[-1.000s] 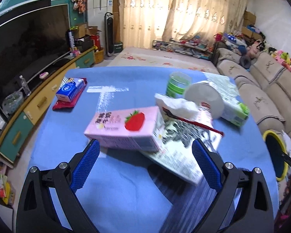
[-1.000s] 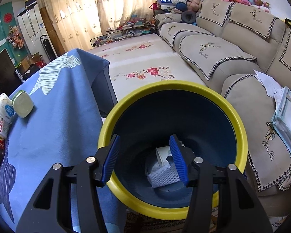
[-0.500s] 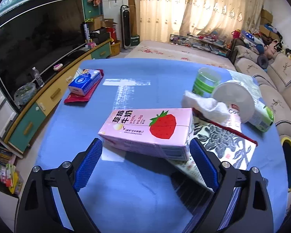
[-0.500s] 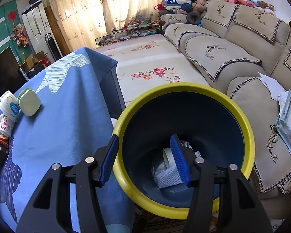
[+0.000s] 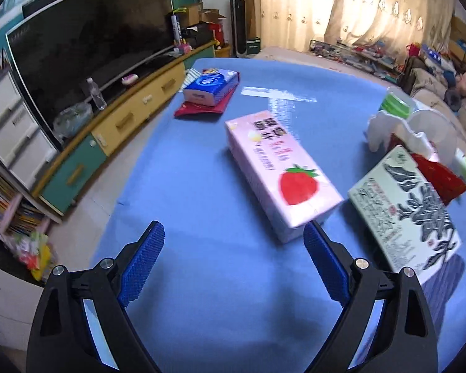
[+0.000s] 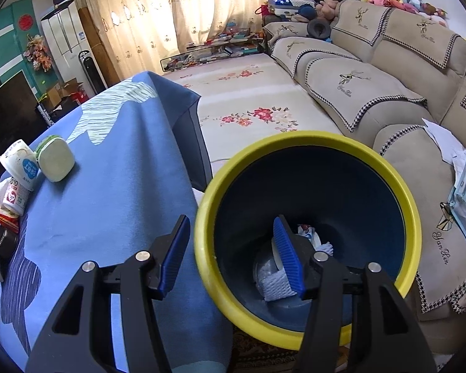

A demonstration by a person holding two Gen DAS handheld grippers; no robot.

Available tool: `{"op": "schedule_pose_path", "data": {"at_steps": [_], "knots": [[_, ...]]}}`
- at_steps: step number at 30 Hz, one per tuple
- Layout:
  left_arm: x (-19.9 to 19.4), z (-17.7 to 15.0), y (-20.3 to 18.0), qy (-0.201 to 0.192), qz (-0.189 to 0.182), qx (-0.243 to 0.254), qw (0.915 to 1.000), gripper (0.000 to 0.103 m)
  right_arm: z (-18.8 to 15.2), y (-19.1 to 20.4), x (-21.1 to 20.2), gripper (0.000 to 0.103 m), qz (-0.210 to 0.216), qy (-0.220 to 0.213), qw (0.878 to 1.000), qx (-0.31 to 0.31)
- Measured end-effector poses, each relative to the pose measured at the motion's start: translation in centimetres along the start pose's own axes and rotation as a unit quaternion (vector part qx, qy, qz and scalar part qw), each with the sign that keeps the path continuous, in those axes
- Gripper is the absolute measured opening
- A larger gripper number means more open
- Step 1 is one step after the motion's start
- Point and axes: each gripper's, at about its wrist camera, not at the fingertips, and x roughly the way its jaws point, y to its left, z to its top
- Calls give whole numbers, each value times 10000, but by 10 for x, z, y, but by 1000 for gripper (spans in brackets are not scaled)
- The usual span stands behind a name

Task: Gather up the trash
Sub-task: 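Reach the left gripper to the pink strawberry milk carton and grasp it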

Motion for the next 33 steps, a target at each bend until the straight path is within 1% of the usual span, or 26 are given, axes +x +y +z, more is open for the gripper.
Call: {"op": "schedule_pose_path", "data": {"at_steps": [3, 6, 9, 13, 15, 18, 20, 22, 25, 26, 28, 33], "knots": [[-2, 2, -13, -116, -145, 32, 9998, 90, 1, 1, -3, 54, 5, -31, 10000, -2], [3, 9, -28, -84, -220, 14, 9997, 90, 0, 2, -5, 55, 2, -43, 10000, 12], [15, 23, -33, 71, -148, -229, 9996, 90, 1, 1, -6, 55, 10, -54, 10000, 32], [32, 42, -26, 278, -74, -603, 9978, 90, 2, 1, -3, 56, 45, -45, 10000, 58], [42, 48, -23, 412, -59, -711, 9966, 86, 2, 2, -2, 56, 70, -33, 9999, 64], [55, 55, -23, 516, 56, -714, 9961, 80, 2, 3, 0, 56, 90, -13, 9999, 58], [64, 57, -22, 598, 70, -727, 9955, 74, 2, 2, 0, 56, 95, -13, 9999, 71], [71, 60, -21, 685, 122, -757, 9947, 70, 2, 1, 0, 56, 94, -13, 9999, 80], [77, 66, -21, 736, 219, -719, 9945, 67, 2, 1, 0, 56, 100, -11, 9999, 84], [79, 68, -22, 761, 260, -699, 9943, 63, 2, 1, 0, 56, 103, -12, 9999, 83], [84, 71, -22, 851, 227, -649, 9940, 55, 2, 1, -1, 56, 117, -19, 9999, 87], [81, 67, -17, 783, 192, -524, 9954, 53, 1, 0, -5, 56, 157, -31, 9998, 86]]}}
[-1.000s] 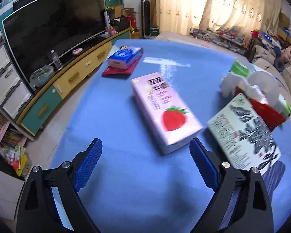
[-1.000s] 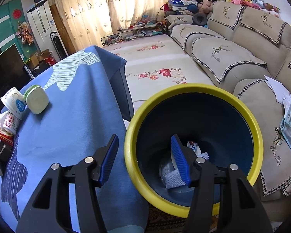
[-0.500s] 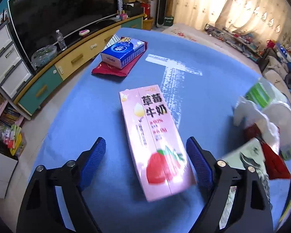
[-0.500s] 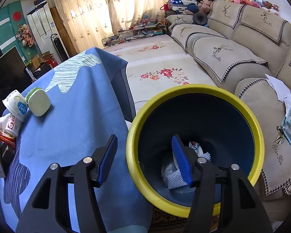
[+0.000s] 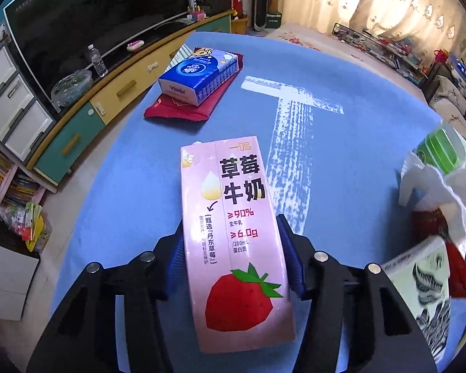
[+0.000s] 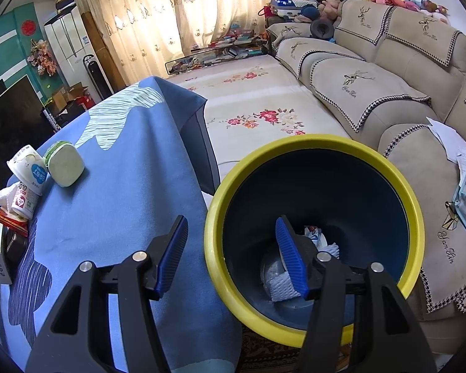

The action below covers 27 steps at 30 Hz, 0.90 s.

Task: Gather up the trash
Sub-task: 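Reach the left gripper to the pink strawberry milk carton and grasp it, then carry the milk carton with the left gripper over the bin and release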

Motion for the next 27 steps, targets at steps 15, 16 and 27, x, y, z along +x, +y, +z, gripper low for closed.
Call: {"op": "schedule_pose_path", "data": {"at_steps": [15, 16, 27], "knots": [[-130, -82, -34, -846, -633, 1109, 9882, 53, -11, -17, -51, 57, -17, -358, 9993, 128], [-140, -88, -40, -896, -739, 1220, 9857, 53, -12, -19, -53, 57, -21, -369, 9992, 140], [-206, -153, -200, -933, -2378, 2894, 9225, 53, -34, -75, -86, 57, -428, -563, 9960, 541]]}}
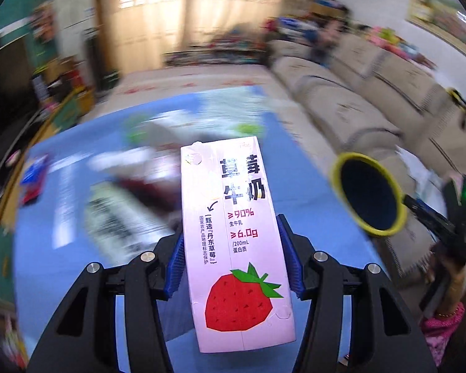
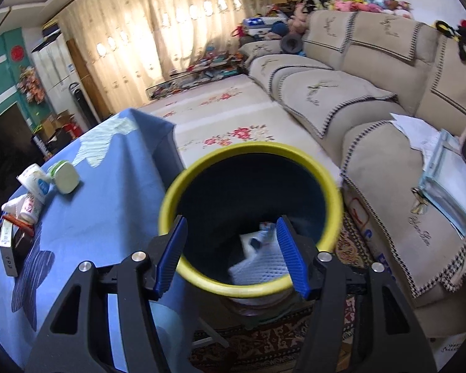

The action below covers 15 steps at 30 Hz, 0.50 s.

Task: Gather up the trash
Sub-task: 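Carry the milk carton with the left gripper over the bin and release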

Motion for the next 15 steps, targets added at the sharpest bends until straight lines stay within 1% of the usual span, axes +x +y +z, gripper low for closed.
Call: {"op": "schedule_pose_path", "data": {"at_steps": [3, 5, 9, 13, 15], "knots": [[23, 17, -45, 41, -287, 410, 9987, 53, -2, -20, -7, 57, -163, -38, 9998, 143], [38, 25, -71, 123, -446, 592, 9972, 53, -3, -33, -12, 58, -221, -42, 9995, 223], [76, 44, -132, 325, -812, 980, 9913, 53, -3, -49, -18, 60, -321, -67, 9990, 311], [121, 62, -183, 609, -1099, 1231, 9844, 53, 0, -61, -18, 60, -376, -54, 9986, 374], [149, 69, -201, 795, -1159, 1270, 9819, 53, 1, -66, -18, 60, -382, -37, 9985, 400]]}}
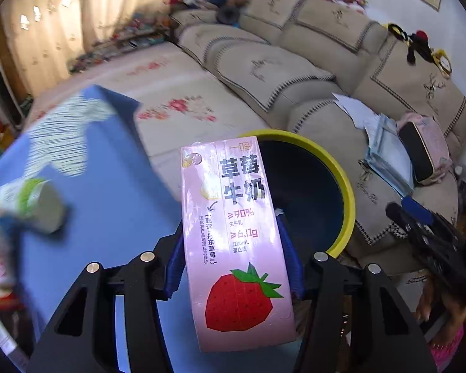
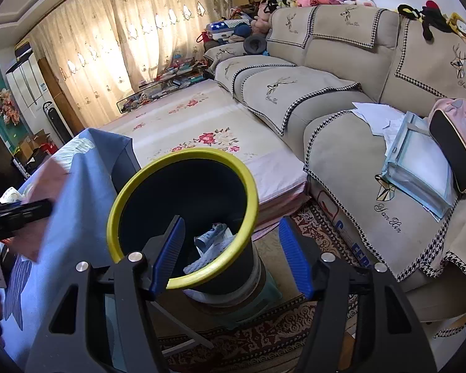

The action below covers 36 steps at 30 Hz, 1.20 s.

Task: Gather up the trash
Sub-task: 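Carry the milk carton with the left gripper over the bin and release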

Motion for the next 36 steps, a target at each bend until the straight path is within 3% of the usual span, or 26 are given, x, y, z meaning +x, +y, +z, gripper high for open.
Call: {"op": "schedule_pose_path", "data": {"at_steps": [10, 13, 17, 26, 29, 36], "knots": [[76, 32, -30, 313, -3, 116, 9994, 54, -2, -21, 3, 60, -62, 67, 9998, 180], [84, 37, -34, 211, 100, 173, 9996, 69, -4, -22, 3, 60, -45, 73, 9998, 199], [72, 39, -34, 33, 90, 133, 9999, 73, -4, -18, -1, 60, -5, 51, 9998, 184], [-43, 0, 4, -968, 106, -364, 9946, 86, -3, -2, -7, 62, 127, -1, 9999, 24], [-84, -29, 25, -1278, 244, -593, 9897, 92, -3, 10, -7, 63, 170, 14, 9998, -83], [-169, -104, 79, -1879, 945, -1072, 9717, 98, -6, 48, -14, 64, 343, -28, 9986, -412]]}}
